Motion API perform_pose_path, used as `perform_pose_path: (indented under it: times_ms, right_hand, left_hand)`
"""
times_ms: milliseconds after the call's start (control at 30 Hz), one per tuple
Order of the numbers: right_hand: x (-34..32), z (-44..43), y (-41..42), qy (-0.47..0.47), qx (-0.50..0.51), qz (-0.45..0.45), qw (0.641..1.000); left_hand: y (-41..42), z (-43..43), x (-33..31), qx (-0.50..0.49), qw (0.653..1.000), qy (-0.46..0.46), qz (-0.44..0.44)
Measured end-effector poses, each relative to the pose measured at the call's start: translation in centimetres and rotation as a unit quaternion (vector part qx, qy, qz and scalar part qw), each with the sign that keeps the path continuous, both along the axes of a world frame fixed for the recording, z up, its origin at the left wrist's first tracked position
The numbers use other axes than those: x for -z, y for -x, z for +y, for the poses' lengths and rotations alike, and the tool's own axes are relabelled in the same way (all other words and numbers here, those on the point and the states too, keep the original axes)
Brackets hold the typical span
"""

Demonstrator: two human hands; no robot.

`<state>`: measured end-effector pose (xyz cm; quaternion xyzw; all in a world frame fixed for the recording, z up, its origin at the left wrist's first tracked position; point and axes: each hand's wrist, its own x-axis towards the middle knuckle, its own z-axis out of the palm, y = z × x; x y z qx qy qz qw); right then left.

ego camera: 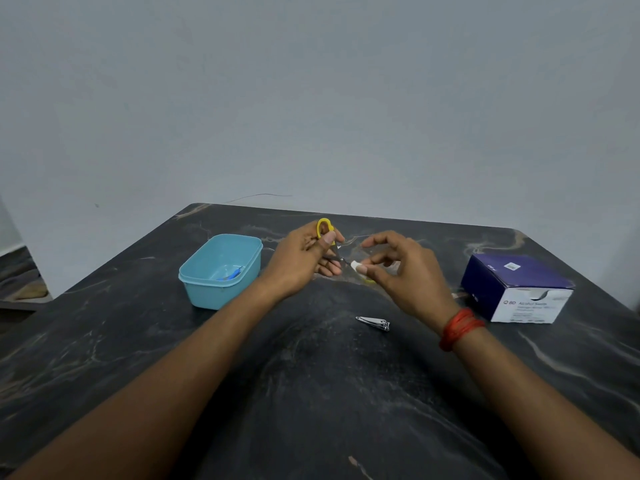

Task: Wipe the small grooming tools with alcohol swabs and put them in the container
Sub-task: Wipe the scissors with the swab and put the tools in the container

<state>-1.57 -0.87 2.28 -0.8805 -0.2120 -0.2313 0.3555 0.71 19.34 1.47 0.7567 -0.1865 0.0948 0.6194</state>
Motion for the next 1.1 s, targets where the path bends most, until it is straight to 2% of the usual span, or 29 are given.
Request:
perform_pose_path:
  times_ms: [300, 533, 800, 1100]
  right_hand:
    - [0.3, 0.3, 0.3, 0.040, -0.020, 0.041, 0.998]
    - [-0.2, -0.4, 0.0, 0.034, -0.011, 0.060, 0.998]
    - [-0.7, -0.8, 0.0, -0.018, -0.007, 0.051, 0.999]
    - [0.3, 0.1, 0.1, 0.046, -0.022, 0.069, 0.996]
  left_hand:
    - [0.5, -0.7, 0.6, 0.018, 0.995, -0.090, -0.047]
    - [-0.2, 0.4, 0.1, -0.010, 0.998, -0.050, -0.027]
    - [-0.3, 1.5, -0.7, -0.028, 0.999, 0.017, 0.002]
    - [0.0, 0.0, 0.6, 0.004, 0.999, -0.048, -0.009]
